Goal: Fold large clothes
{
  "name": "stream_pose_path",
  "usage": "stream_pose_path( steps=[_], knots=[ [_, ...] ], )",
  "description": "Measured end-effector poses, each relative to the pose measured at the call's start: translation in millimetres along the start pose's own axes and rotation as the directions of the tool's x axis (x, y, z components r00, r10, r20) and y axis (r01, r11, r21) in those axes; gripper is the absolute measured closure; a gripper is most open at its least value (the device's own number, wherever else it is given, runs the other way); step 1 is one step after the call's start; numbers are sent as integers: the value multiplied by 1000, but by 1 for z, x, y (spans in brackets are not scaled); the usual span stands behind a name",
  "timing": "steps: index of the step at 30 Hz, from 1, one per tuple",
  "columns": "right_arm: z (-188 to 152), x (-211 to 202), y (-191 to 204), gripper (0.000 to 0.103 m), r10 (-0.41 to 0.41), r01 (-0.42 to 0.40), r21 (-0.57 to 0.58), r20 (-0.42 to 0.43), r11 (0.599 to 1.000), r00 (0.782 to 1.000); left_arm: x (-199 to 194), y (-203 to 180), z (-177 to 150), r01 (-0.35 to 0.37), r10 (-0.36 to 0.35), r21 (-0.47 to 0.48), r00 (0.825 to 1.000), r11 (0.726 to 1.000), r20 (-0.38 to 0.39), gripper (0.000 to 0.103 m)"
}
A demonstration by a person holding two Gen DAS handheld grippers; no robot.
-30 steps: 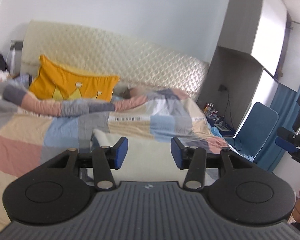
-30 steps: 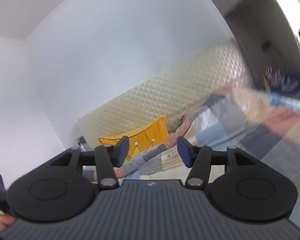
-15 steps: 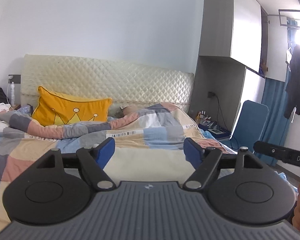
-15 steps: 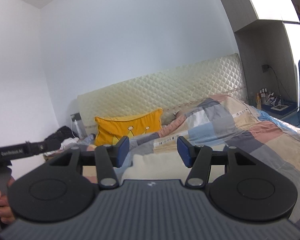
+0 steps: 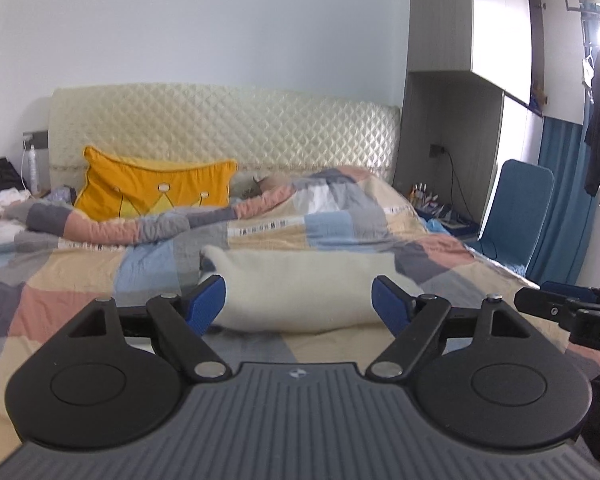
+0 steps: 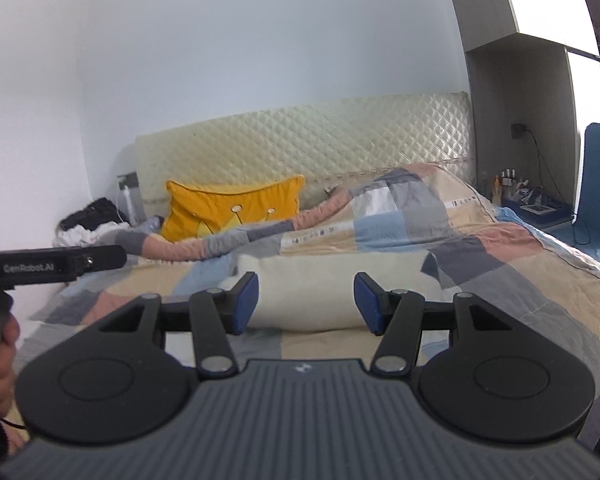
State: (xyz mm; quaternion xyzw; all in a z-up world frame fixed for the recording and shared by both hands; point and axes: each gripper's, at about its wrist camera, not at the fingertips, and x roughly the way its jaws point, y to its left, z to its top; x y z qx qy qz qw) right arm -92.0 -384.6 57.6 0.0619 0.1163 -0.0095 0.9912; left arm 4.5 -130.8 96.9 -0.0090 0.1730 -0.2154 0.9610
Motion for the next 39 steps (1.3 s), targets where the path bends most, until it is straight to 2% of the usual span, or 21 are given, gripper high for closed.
stream_pose_path(
  steps=[13,16,26,39],
  knots=[
    [-52,35,-7,47,-65,68,25,-98,997,993,35,14,-37,-25,23,-22,997,999,-73,19],
    [-52,33,-3,47,-103,102,-4,-67,995,992,44,16,-44,-31,27,-32,995,999,-95,19],
    [-55,37,-4,47,-91,91,0,-91,996,992,55,17,-50,-58,56,-20,991,998,-120,18],
    [-56,38,-5,47,-95,96,2,-97,995,991,54,10,-51,-70,71,7,990,998,-120,6]
  ],
)
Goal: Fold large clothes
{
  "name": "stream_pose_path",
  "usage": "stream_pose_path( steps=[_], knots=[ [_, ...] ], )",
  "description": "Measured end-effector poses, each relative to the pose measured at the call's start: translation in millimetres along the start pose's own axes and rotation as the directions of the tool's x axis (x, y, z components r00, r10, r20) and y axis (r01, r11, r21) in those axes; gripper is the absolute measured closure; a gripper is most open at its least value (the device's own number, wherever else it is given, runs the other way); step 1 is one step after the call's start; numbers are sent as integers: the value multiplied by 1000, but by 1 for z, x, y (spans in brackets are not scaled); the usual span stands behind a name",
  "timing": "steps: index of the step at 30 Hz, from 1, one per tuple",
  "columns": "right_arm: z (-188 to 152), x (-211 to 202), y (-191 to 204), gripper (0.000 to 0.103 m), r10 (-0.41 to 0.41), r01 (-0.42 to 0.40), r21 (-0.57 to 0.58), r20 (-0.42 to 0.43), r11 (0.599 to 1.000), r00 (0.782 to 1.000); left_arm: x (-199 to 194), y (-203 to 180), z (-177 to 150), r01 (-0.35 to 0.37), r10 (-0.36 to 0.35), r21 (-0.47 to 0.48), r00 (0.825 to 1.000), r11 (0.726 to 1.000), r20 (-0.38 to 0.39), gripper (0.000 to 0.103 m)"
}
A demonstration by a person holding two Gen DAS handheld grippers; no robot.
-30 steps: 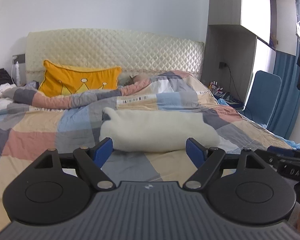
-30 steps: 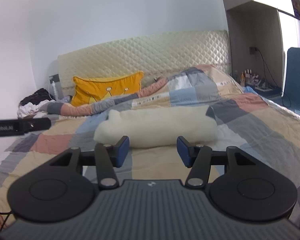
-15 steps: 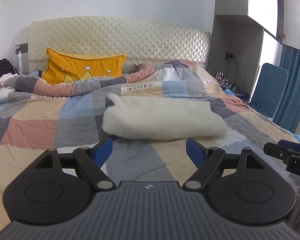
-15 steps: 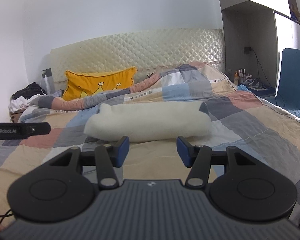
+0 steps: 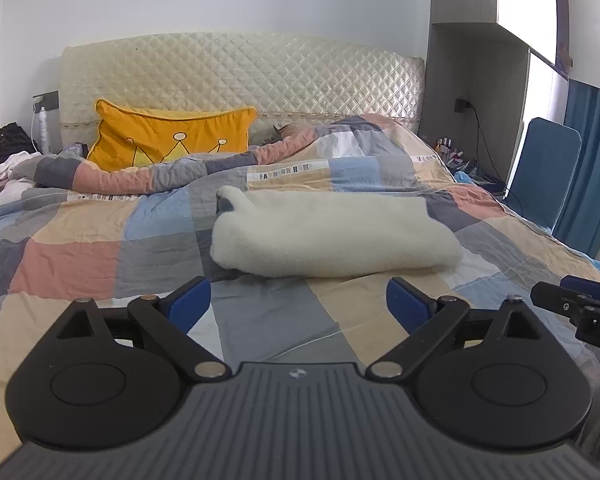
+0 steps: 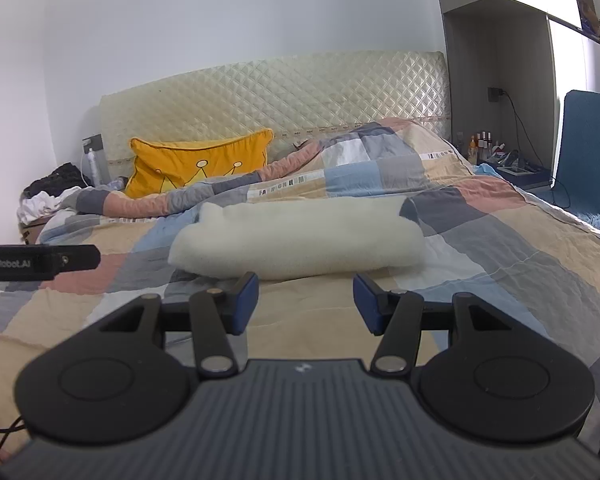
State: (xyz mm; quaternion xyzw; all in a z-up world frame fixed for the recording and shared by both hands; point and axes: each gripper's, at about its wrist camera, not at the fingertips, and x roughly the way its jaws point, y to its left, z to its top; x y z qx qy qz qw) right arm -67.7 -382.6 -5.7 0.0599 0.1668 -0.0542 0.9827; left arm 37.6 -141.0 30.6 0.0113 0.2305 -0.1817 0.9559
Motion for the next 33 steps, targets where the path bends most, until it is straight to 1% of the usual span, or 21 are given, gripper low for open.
stream_pose_path(
  steps=[4,7,8,9,10,11,12,16,18,21,24,29,33],
  knots=[
    [0,0,-1,47,-4,4,2,-1,1000,1000,-1,0,0,-2,2,3,1000,1000,-2,4],
    [0,-1,-1,43,-9,9,2,2,1000,1000,-3,1,0,-11,11,4,1000,1000,4,3],
    [0,-1,-2,40,-11,11,2,2,1000,1000,-3,2,0,-13,13,6,1000,1000,2,3],
    [0,-1,-2,33,-14,14,2,1,1000,1000,-3,2,0,-13,13,10,1000,1000,3,3],
    [0,-1,-2,29,-16,16,3,-2,1000,1000,-5,1,-1,-11,11,15,1000,1000,6,2],
    [1,-1,-3,21,-10,10,8,-2,1000,1000,-5,1,-1,-13,13,20,1000,1000,7,2],
    [1,-1,-3,18,-7,7,15,2,1000,1000,-6,1,-1,-18,17,23,1000,1000,7,2],
    [0,2,-1,17,-37,37,10,-1,999,999,-11,4,1,-24,24,22,1000,999,15,2],
    [-1,3,3,0,-51,51,-9,4,999,999,-14,4,2,-26,26,21,1000,999,18,2],
    [-2,0,9,0,-85,85,-37,24,996,996,-16,4,2,-26,26,28,999,999,20,2],
    [-2,0,10,0,-103,104,-41,33,994,994,-19,3,1,-24,24,32,999,999,23,1],
    [-5,-5,11,0,-107,110,-46,57,993,993,-18,1,1,-29,29,35,1000,999,1,1],
    [-5,-4,11,0,-94,96,-42,51,994,994,-19,-1,0,-20,20,36,1000,999,-1,1]
  ],
)
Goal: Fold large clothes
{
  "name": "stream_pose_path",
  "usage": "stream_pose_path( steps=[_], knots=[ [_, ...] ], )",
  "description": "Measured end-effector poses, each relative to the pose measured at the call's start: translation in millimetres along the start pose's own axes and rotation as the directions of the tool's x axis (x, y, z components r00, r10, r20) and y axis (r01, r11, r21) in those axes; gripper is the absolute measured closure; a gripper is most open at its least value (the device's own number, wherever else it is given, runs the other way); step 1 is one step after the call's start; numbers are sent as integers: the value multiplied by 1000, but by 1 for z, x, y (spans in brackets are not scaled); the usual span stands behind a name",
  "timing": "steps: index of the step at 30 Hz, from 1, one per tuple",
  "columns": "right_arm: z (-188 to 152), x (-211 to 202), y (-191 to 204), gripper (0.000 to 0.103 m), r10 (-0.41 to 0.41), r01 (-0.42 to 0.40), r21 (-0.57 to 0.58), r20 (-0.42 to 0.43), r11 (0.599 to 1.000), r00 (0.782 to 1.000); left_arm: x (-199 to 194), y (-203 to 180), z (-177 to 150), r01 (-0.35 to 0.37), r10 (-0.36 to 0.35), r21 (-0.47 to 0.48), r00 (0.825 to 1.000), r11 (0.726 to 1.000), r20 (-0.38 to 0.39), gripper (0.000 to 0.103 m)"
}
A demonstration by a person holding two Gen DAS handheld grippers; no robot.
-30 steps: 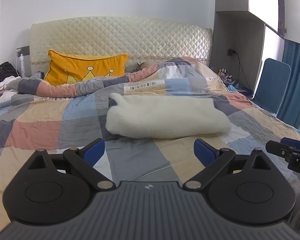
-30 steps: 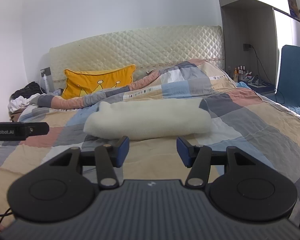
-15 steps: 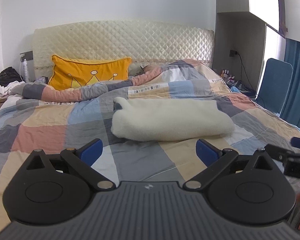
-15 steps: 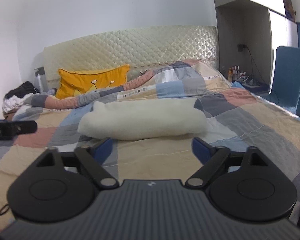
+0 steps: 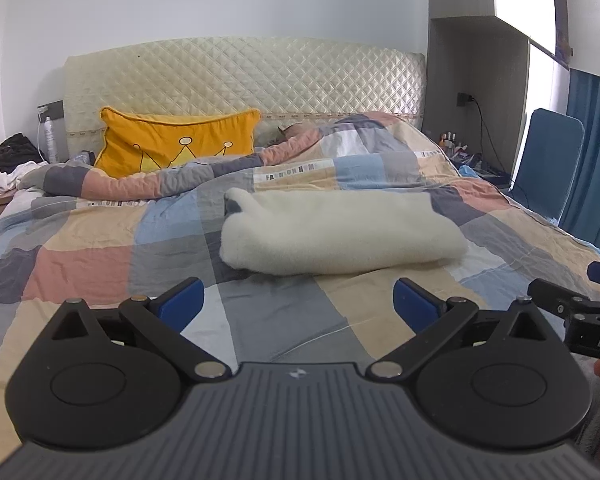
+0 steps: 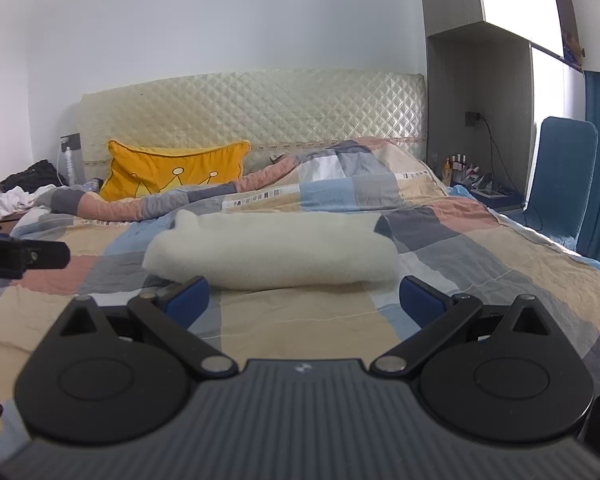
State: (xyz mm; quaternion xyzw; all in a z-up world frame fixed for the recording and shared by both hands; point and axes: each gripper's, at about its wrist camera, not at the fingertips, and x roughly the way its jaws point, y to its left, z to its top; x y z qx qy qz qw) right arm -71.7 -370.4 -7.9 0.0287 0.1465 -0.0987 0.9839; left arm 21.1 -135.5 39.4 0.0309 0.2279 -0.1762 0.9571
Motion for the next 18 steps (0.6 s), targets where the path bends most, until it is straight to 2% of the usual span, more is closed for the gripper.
stream_pose_path(
  steps=[18],
  knots=[
    [-2,0,1,0,6,-6,-2,-8,1000,1000,-1,3,-1,8,-8,-3,1000,1000,4,0]
  ],
)
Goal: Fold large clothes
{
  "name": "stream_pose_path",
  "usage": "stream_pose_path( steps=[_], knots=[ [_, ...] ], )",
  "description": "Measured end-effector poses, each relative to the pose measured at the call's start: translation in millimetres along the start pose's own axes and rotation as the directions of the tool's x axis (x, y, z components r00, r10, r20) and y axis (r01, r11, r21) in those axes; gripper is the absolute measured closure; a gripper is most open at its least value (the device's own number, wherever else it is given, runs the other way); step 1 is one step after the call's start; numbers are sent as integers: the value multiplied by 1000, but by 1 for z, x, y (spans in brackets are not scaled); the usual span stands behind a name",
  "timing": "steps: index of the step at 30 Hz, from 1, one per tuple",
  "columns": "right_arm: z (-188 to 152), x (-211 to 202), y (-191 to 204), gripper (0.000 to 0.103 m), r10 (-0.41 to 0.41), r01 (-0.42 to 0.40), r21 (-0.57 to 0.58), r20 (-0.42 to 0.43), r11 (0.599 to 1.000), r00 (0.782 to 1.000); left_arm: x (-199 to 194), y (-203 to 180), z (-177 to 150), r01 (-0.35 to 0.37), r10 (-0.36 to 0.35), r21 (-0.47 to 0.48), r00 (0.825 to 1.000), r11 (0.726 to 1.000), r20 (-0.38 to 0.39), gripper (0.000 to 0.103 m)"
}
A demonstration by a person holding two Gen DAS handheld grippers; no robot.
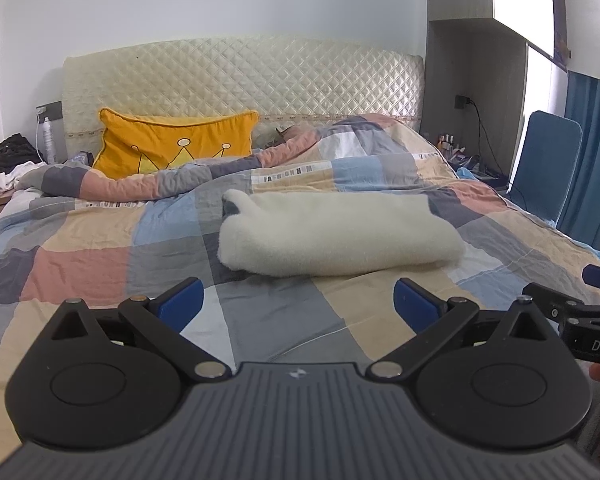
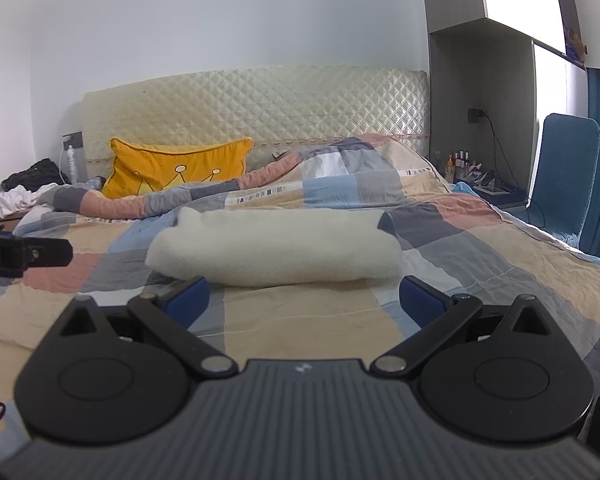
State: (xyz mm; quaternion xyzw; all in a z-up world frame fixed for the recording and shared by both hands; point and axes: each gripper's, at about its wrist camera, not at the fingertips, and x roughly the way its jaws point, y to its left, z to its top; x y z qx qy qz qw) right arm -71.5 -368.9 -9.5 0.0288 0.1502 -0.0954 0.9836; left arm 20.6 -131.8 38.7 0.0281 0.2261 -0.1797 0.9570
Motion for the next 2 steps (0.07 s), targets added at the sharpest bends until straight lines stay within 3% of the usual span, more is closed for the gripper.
stream_pose_path(
  steps=[2],
  knots=[
    [0,0,0,0,-1,1,-2,0,1000,1000,0,0,0,-2,2,1,1000,1000,-2,0]
  ],
)
